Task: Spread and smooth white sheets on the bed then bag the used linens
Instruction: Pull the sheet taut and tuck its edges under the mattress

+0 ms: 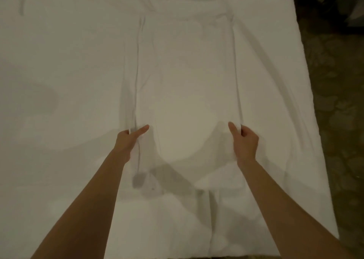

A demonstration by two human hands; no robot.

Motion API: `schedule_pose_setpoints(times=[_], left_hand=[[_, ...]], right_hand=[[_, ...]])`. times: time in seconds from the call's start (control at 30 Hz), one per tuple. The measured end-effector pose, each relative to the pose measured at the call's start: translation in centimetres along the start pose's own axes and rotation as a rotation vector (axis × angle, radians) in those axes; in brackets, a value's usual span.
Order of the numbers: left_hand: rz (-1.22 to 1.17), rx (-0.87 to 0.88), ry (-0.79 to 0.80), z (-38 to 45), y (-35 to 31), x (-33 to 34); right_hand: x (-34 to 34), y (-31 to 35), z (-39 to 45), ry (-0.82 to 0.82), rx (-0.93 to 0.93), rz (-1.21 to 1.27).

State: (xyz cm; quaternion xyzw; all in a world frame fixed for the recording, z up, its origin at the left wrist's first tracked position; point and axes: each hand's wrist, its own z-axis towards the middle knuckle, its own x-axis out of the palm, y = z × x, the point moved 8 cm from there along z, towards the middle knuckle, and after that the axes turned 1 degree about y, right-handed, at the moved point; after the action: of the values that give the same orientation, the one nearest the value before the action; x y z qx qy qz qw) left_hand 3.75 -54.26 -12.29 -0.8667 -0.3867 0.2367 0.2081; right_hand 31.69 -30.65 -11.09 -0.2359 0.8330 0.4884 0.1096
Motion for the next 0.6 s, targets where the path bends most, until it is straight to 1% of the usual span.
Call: schedule_pose_setpoints(times=[0.27,0.33,0.4,0.47,0.6], left_hand=[[-0.004,0.109,0.001,6.8,-9.3,2.1],[0.009,0.143,-0.003,8.6,-12.0,2.8],[0.017,0.179,-0.006,10.3,-14.7,3.3],[0.025,0.202,-0.015,11.8,-17.2,3.9],[0.006,0.228,0.009,14.2,-21.3,5.8]], right_hand=[[5.1,8.6,10.7,0.047,-0.086,-0.021],[6.2,10.7,13.4,0.053,-0.091,-0.018],[7.5,12.9,15.9,0.091,-0.086,0.007],[8.8,14.9,17.9,0.124,-0.092,-0.02],[10.9,18.0,21.4,0.13,-0.107,-0.029]])
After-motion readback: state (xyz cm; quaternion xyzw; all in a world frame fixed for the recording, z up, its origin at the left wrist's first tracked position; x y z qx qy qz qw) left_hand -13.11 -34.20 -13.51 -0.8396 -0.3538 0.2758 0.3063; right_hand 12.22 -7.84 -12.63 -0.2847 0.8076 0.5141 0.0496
